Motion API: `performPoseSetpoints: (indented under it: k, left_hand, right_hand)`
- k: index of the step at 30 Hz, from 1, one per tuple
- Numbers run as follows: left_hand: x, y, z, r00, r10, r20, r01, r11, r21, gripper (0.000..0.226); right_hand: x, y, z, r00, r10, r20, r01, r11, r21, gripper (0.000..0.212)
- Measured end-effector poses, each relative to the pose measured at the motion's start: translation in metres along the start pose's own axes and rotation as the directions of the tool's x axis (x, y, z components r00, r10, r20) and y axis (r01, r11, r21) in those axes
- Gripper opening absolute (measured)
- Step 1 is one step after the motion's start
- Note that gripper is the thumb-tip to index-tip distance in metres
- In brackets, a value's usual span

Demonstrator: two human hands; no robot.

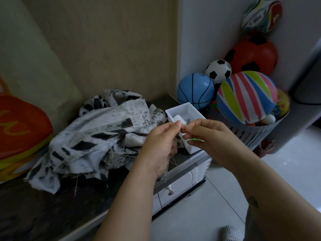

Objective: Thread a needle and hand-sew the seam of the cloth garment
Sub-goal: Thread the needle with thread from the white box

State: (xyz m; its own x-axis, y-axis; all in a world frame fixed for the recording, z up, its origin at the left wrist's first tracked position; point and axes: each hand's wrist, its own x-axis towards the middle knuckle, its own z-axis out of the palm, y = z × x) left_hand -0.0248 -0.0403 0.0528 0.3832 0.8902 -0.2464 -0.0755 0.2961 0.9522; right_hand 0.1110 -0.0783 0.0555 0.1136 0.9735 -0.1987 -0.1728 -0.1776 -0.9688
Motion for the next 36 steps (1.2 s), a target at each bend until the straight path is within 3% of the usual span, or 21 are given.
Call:
performPoseSetpoints:
  k: [3,5,10,14,17,20,28,33,36]
  left_hand:
    - [-0.001,0.004,0.0,0.992,-0.086,0.09,0.103,0.973,-0.205,0.021]
    - [-0.001,0.005,0.0,0.988,-0.097,0.121,0.126,0.958,-0.256,0.026]
    - [-0.003,0.003,0.004,0.993,-0.068,0.099,0.089,0.968,-0.233,0.025]
    - [0.001,-0.001,0.005,0.998,-0.06,0.007,0.06,0.973,-0.225,0.031]
    - [-0.001,0.0,0.006,0.997,-0.024,-0.077,0.014,0.992,-0.128,0.026]
    - [-0.004,0.001,0.008,0.991,0.06,-0.121,-0.055,0.998,0.04,0.019]
    - [-0.002,-0.003,0.008,0.949,0.273,-0.161,-0.224,0.937,0.27,0.019]
    - [-0.002,-0.007,0.009,0.854,0.494,-0.162,-0.361,0.788,0.499,0.017]
    - [-0.001,-0.007,0.007,0.849,0.513,-0.127,-0.366,0.744,0.559,0.019]
  right_hand:
    - [0.0,0.0,-0.002,0.994,0.07,0.081,-0.077,0.993,0.086,0.008]
    - [0.001,0.0,-0.002,0.987,0.093,0.129,-0.107,0.988,0.109,0.019]
    - [0.001,0.002,0.0,0.988,0.092,0.122,-0.086,0.995,-0.051,0.011]
    - [0.001,0.002,0.0,0.999,-0.009,-0.036,-0.001,0.962,-0.274,0.002]
    - [0.001,0.001,-0.001,0.959,-0.177,-0.222,0.086,0.927,-0.366,0.005]
    - [-0.002,0.0,0.001,0.938,-0.243,-0.247,0.131,0.908,-0.397,0.006]
    - [0.001,0.008,0.007,0.987,-0.069,-0.147,0.033,0.971,-0.236,0.023]
    - [0.001,0.01,0.009,0.994,0.017,-0.112,-0.018,1.0,-0.007,0.024]
    - [0.003,0.008,0.007,0.992,-0.009,-0.126,0.0,0.997,-0.071,0.015]
